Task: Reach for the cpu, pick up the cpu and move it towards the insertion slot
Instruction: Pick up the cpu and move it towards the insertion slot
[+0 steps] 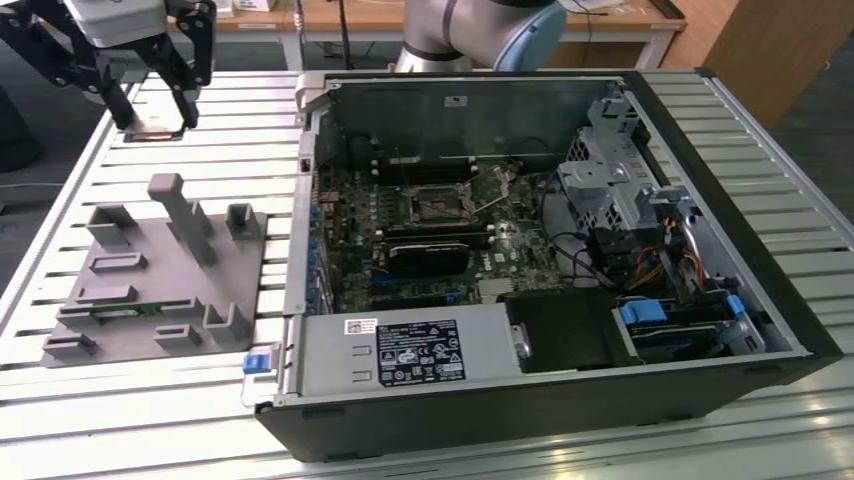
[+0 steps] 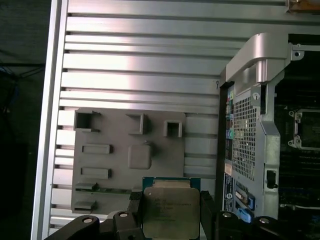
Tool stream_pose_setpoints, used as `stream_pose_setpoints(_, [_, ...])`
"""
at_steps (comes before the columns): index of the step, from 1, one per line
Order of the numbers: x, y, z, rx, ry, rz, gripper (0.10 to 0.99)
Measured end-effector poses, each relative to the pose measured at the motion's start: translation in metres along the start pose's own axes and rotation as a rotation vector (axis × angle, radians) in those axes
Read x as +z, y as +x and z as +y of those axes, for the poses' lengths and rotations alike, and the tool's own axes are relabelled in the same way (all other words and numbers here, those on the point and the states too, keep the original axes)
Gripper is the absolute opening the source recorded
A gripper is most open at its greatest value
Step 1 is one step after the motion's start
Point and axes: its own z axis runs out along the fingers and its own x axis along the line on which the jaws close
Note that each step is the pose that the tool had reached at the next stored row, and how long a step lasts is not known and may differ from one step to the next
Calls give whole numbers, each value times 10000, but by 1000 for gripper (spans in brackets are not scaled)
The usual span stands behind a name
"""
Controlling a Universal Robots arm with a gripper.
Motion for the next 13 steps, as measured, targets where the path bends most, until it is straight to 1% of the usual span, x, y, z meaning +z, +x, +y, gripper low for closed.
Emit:
stream_pose_setpoints(5, [-5,-134,-5,0,-1,-1,545])
stream_pose_setpoints(13, [-12,-303,-11,0,-1,-1,545])
